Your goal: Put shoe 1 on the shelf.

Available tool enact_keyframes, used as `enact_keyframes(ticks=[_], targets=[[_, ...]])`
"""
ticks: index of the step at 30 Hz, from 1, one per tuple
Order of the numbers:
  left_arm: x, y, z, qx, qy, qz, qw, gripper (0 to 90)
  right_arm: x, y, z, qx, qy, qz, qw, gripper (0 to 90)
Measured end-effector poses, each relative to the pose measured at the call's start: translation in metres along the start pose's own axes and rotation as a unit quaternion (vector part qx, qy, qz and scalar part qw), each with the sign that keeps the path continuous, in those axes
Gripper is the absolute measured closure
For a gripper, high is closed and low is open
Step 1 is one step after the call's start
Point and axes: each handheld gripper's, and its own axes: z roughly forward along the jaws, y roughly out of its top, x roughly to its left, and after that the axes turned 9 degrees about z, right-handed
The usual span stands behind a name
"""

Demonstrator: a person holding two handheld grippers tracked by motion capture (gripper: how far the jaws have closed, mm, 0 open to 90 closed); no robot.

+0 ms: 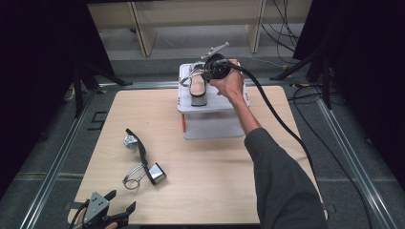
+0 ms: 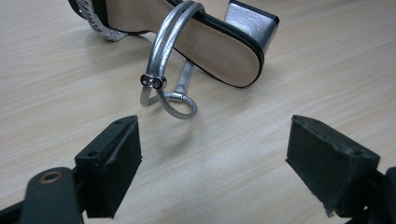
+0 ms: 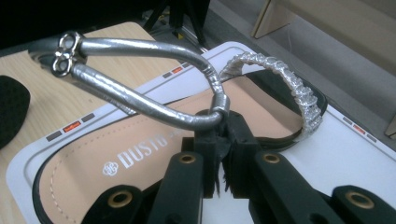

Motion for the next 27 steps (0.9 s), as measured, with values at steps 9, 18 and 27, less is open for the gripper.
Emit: enact_keyframes(ticks=[9,18,27], targets=[[0.000,0.000,0.000,0.000,-0.001,-0.001,1.0000,17.2,-0.003,-0.006,-0.020,-0.015,0.002,0.058,0.9982,50.3],[-0.001,0.001,0.001,-0.002,0.003,-0.004,1.0000,17.2,-0.003,-0.038,-0.077,-0.042,0.018,0.081,0.9956,37.3],[-0.001,0.001,0.000,0.009,0.000,0.004,1.0000,17.3,0.019,-0.082,-0.107,-0.048,0.063,0.061,0.9950,34.6]])
